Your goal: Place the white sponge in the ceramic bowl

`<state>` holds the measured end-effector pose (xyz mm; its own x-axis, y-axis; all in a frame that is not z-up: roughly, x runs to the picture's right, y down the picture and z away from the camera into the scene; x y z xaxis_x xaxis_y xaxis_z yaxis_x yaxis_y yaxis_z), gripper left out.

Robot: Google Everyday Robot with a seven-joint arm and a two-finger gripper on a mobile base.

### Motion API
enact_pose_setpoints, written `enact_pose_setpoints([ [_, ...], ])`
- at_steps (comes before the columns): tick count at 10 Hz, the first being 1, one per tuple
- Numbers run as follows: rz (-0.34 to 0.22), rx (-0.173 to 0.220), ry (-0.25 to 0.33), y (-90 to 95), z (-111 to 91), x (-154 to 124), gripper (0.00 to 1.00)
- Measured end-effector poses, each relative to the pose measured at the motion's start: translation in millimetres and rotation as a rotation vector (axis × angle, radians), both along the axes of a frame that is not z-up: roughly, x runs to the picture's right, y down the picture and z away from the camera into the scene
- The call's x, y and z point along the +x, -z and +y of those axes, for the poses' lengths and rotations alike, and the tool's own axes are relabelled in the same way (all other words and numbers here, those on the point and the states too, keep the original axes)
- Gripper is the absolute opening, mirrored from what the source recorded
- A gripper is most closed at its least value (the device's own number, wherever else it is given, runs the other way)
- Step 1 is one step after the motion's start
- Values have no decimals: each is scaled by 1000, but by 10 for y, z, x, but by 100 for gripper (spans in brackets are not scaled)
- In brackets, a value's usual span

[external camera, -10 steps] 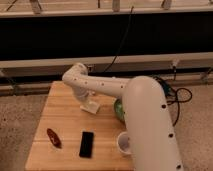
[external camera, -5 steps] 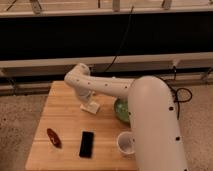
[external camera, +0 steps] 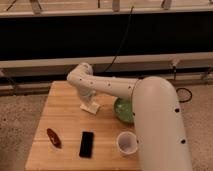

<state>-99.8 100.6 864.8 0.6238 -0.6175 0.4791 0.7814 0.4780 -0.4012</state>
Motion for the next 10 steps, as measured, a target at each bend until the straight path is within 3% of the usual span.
enact_pose_setpoints([
  [4,-5,7,-9,41,10,114,80],
  [10,-26,10,16,-69,4,140,80],
])
